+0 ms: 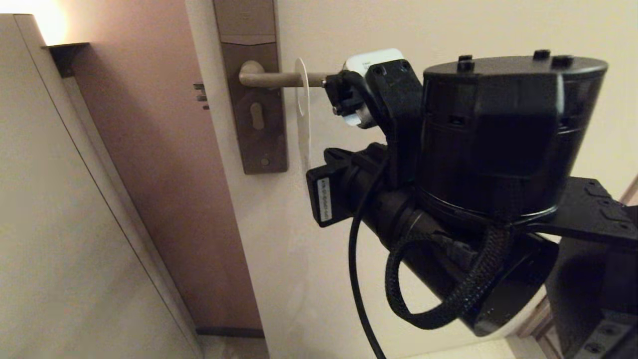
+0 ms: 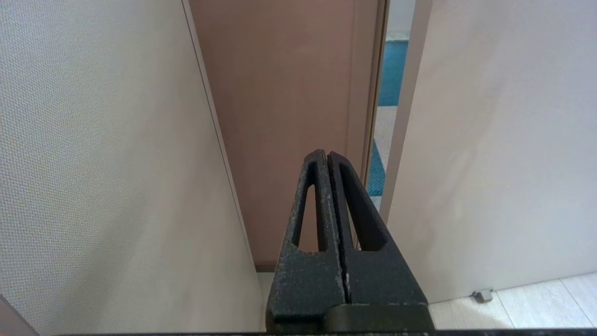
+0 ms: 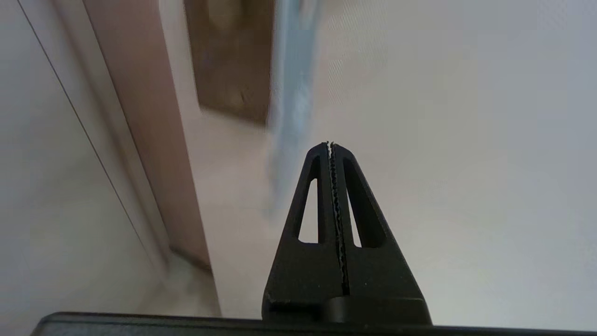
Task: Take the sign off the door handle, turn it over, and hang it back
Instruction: Hang the sign back with the other side facing out
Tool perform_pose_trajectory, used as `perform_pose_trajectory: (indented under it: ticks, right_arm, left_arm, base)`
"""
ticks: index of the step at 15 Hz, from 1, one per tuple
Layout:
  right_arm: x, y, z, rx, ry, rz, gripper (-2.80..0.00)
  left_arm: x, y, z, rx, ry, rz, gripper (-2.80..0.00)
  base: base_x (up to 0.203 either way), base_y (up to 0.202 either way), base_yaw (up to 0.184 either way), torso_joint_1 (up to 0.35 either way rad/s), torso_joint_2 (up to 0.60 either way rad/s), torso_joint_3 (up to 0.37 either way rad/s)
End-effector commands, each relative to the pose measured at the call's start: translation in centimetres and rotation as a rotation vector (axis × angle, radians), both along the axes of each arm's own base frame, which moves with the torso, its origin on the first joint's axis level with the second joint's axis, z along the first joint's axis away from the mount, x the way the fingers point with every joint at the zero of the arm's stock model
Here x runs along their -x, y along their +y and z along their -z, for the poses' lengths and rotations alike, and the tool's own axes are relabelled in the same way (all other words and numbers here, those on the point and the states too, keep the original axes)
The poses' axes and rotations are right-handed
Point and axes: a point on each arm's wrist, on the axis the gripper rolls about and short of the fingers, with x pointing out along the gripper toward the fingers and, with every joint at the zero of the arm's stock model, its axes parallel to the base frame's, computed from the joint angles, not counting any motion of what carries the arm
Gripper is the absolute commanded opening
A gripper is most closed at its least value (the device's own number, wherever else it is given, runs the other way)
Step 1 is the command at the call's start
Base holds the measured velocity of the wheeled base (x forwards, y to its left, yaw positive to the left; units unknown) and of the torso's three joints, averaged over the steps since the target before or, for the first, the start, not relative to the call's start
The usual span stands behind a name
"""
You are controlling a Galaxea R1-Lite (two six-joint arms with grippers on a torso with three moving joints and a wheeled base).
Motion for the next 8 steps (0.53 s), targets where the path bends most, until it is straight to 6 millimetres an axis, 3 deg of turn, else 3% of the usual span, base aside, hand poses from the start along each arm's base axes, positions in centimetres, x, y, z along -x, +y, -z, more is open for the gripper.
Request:
perform_pose_trajectory:
  ticks: [1,8]
  right_arm:
    - [-0.9,1.3,0.8,0.0,-0.001,0.008,-2.8]
    - [-2.5,2.6,1.8,-0.02,-0.033,0.026,-2.8]
  left_arm:
    - [0.0,0.0,0.0,0.001,0.001,0.001,-2.8]
    - [0.0,0.0,0.0,-0.001,0.0,0.0,-2.8]
  base:
    - [0.0,0.0,0.0,0.0,0.0,0.0]
    - [0.0,0.0,0.0,0.0,0.0,0.0]
